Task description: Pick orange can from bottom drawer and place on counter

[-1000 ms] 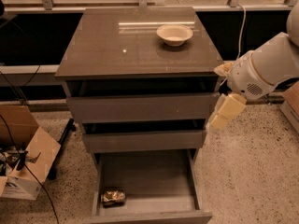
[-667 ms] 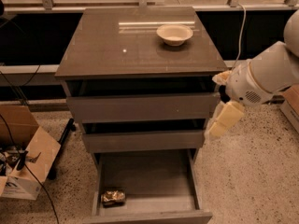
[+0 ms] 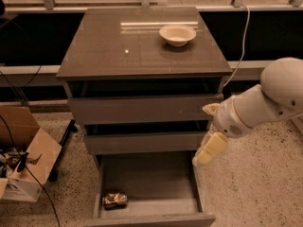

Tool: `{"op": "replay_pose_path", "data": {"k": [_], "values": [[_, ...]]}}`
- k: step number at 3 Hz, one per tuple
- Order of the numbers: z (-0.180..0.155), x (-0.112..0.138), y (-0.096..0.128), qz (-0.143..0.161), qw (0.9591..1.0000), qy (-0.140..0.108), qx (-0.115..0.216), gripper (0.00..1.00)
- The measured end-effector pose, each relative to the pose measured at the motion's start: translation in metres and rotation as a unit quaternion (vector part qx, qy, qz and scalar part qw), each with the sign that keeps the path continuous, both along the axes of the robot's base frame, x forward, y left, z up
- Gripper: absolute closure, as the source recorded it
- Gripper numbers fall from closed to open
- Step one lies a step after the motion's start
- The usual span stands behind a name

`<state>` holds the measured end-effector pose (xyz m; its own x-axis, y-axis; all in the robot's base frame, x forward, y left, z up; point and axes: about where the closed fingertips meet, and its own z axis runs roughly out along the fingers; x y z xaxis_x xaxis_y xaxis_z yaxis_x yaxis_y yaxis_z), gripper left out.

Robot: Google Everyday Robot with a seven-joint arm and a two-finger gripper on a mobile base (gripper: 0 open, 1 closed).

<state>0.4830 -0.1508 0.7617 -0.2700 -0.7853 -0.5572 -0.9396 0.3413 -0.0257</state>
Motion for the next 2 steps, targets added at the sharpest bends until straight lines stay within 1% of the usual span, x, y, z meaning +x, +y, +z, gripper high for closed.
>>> {"op": "replay_pose_path", "data": {"k": [1, 2], "values": [[-0.052, 0.000, 0.008, 0.000, 0.9996, 0.025, 0.011, 0.00], [-0.107, -0.002, 0.010, 0.000, 0.9977, 0.062, 0.029, 0.00]]}}
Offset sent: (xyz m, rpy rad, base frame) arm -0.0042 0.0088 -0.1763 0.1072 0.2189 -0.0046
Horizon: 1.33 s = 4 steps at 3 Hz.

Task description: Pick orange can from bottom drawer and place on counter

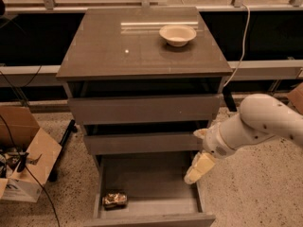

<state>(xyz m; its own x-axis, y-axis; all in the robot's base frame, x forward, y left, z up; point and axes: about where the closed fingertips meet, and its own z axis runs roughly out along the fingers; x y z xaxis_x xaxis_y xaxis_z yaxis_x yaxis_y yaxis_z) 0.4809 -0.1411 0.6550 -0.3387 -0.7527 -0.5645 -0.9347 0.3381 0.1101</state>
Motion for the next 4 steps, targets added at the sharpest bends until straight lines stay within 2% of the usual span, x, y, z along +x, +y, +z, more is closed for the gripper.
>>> {"op": "replay_pose_path", "data": {"k": [1, 2, 3, 4], "values": [[-0.059, 0.003, -0.004, -0.006, 0.9987, 0.049, 0.011, 0.00], [-0.076, 0.001, -0.003, -0.006, 0.9977, 0.065, 0.016, 0.00], [-0.076, 0.001, -0.003, -0.006, 0.9977, 0.065, 0.016, 0.00], [-0.097, 0.002, 0.005, -0.022, 0.9954, 0.090, 0.021, 0.00]]}}
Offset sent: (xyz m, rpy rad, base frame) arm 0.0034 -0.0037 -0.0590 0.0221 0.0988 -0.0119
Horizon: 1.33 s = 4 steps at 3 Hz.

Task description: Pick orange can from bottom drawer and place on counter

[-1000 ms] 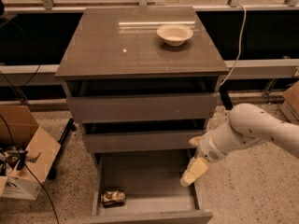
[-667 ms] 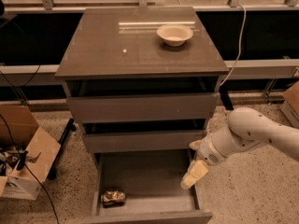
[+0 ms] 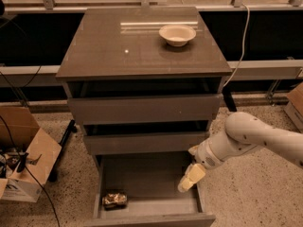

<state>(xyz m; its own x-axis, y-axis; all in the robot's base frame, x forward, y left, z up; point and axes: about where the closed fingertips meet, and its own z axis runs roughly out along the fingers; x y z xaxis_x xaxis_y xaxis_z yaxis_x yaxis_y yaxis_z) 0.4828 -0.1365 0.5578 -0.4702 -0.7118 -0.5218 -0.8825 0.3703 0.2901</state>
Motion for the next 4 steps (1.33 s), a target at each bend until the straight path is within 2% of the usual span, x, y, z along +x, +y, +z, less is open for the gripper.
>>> {"op": "replay_pose_path", "data": {"k": [1, 2, 3, 4], "values": [[-0.034, 0.023, 0.019, -0.009, 0.9995, 0.005, 0.029, 0.00], [-0.093, 0.050, 0.035, -0.014, 0.9984, 0.016, 0.051, 0.00], [-0.153, 0.071, 0.048, -0.036, 0.9948, 0.027, 0.091, 0.00], [-0.185, 0.065, 0.052, -0.044, 0.9928, 0.046, 0.101, 0.00]]}}
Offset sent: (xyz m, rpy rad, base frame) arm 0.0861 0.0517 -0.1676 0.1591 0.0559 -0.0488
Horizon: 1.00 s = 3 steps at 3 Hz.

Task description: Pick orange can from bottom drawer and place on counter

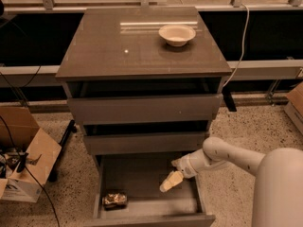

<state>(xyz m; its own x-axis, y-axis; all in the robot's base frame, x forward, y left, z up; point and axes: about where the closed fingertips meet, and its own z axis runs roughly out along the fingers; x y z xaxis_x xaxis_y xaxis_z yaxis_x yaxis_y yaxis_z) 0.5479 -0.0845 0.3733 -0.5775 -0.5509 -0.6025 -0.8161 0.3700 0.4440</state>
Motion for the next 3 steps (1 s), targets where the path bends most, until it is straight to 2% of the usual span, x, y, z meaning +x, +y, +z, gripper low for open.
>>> {"op": "replay_pose_path", "data": {"k": [1, 2, 3], "values": [[-0.002, -0.002, 0.003, -0.006, 1.0000, -0.005, -0.002, 0.00], [-0.022, -0.004, 0.028, -0.007, 0.9990, -0.024, 0.036, 0.00], [-0.054, -0.012, 0.070, 0.033, 0.9957, -0.040, 0.077, 0.00]]}}
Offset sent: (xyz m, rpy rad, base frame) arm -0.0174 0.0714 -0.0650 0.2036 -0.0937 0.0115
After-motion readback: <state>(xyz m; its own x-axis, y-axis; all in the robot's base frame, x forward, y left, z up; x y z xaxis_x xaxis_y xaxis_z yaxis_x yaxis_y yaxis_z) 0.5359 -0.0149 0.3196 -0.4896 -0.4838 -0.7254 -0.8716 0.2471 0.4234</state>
